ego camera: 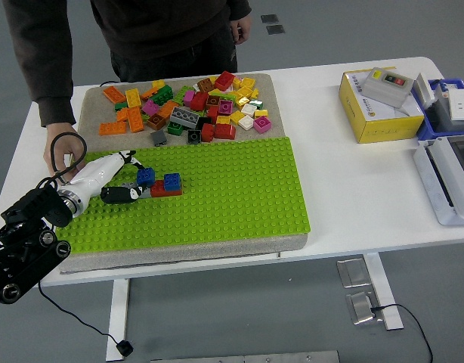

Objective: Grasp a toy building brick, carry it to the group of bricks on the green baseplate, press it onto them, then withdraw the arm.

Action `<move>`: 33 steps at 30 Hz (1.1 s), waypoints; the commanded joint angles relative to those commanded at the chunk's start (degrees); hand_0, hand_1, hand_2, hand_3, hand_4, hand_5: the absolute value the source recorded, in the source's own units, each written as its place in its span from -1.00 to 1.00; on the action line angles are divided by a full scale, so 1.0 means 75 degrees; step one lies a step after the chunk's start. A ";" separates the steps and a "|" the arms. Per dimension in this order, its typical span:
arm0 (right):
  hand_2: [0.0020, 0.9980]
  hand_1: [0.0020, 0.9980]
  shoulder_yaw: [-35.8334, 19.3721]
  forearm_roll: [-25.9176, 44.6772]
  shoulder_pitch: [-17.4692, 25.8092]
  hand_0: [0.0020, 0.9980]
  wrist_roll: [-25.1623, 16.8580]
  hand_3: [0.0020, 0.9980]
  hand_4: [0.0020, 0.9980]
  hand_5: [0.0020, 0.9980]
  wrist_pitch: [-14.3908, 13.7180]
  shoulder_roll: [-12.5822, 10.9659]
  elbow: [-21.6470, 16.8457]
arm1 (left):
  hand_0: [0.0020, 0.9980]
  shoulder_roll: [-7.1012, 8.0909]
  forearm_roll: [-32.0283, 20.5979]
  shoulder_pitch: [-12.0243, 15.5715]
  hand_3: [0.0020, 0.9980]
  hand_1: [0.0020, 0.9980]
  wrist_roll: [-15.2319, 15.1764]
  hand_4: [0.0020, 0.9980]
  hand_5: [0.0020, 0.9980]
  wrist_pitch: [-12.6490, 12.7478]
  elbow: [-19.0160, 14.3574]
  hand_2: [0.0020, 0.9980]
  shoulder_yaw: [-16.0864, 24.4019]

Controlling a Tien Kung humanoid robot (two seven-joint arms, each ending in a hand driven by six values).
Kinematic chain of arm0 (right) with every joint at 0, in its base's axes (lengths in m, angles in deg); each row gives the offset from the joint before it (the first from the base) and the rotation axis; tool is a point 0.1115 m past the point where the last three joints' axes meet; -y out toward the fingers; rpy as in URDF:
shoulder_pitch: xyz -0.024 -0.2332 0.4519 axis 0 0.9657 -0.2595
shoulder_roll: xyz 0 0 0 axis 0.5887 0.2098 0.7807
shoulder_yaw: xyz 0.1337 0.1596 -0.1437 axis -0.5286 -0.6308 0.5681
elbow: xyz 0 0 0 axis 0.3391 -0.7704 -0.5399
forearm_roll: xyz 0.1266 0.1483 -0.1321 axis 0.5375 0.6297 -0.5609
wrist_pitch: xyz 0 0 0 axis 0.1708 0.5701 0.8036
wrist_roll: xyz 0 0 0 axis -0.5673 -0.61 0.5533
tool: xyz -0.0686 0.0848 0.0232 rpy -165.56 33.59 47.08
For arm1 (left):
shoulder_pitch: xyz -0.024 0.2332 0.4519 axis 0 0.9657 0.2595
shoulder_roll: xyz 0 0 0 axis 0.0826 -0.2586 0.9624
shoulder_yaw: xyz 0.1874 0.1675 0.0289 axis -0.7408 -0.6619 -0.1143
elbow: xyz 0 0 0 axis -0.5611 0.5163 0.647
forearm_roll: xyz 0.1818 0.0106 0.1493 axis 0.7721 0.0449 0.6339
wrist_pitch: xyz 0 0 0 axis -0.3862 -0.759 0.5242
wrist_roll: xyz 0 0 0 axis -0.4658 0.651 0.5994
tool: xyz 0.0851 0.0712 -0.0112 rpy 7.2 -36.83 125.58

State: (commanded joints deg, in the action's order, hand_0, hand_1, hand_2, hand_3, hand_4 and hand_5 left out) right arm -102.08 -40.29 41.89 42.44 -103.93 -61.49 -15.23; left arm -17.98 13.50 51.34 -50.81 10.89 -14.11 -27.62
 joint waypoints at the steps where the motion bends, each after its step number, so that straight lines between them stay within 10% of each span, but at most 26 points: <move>1: 0.38 0.23 0.0007 0.0011 -0.0002 0.32 -0.0005 0.37 -0.04 1.00 0.0002 -0.0001 0.0001 | 1.00 -0.0023 -0.0004 -0.0006 0.20 1.00 0.0020 0.07 -0.44 -0.0011 0.0002 1.00 -0.0005; 33: 0.38 0.23 0.0059 0.0090 -0.0043 0.32 -0.0043 0.36 -0.01 1.00 0.0007 0.0013 0.0011 | 1.00 -0.0305 -0.0150 -0.0247 0.21 1.00 0.0182 0.09 -0.42 -0.0085 0.0176 1.00 -0.0425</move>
State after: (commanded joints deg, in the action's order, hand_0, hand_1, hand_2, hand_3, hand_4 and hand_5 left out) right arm -101.64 -39.62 41.56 42.12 -103.88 -61.40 -15.14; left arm -20.26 12.37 49.49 -49.44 10.25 -12.79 -30.81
